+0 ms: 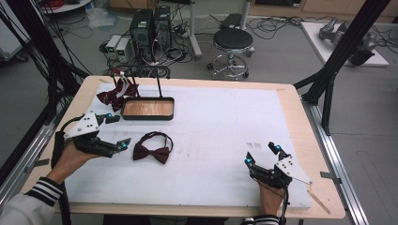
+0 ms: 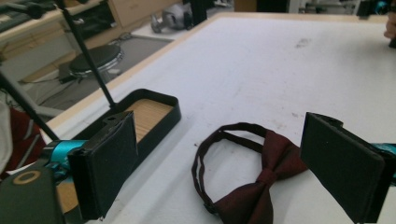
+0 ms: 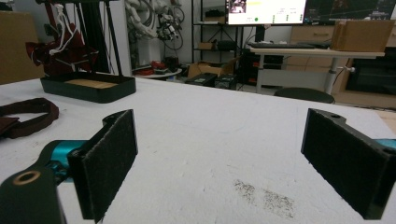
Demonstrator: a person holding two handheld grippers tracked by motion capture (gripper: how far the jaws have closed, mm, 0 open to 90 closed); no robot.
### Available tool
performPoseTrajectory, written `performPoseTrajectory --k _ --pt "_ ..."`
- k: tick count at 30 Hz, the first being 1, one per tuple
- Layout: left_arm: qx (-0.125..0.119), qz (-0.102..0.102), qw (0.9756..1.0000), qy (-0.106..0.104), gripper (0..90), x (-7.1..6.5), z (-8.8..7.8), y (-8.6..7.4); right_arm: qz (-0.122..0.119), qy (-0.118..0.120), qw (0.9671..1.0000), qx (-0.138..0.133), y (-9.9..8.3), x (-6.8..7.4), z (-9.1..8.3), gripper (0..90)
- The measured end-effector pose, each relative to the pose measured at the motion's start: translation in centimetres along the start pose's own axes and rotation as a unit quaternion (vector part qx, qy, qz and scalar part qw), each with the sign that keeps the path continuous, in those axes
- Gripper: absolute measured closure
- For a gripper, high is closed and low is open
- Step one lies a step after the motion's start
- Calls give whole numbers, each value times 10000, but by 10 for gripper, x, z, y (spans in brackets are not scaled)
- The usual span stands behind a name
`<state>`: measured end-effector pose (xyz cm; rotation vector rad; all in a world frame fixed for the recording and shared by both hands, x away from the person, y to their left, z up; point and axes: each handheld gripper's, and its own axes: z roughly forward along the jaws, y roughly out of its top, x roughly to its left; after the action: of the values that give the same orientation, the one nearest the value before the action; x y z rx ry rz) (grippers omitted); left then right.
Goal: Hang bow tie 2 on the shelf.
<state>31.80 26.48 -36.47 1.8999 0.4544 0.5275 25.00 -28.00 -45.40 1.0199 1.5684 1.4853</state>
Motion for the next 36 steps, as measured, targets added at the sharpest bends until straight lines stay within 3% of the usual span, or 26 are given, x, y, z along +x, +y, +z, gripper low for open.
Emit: performPoseTrajectory --k 6,13,16,19,25,28,36 --pt "447 258 9984 -225 120 -3 11 2 -1 9 10000 -4 0 0 0 98" --pt "540 427 9961 -549 121 -7 20 6 -11 5 10000 -22 0 -1 0 98" --pt "648 684 9934 -647 124 -7 24 7 9 11 10000 -25 0 -1 0 98" --pt "773 793 9909 -760 124 -5 29 5 10 14 10000 -23 0 -1 0 98" --pt "1336 952 9822 -918 124 -5 41 1 22 16 10000 -13 0 -1 0 98" --pt "1563 1147 9762 -973 145 -8 47 0 7 16 10000 -22 0 -1 0 98" --pt "2173 1233 9597 -1286 157 -10 63 3 30 26 10000 -15 0 -1 -1 98"
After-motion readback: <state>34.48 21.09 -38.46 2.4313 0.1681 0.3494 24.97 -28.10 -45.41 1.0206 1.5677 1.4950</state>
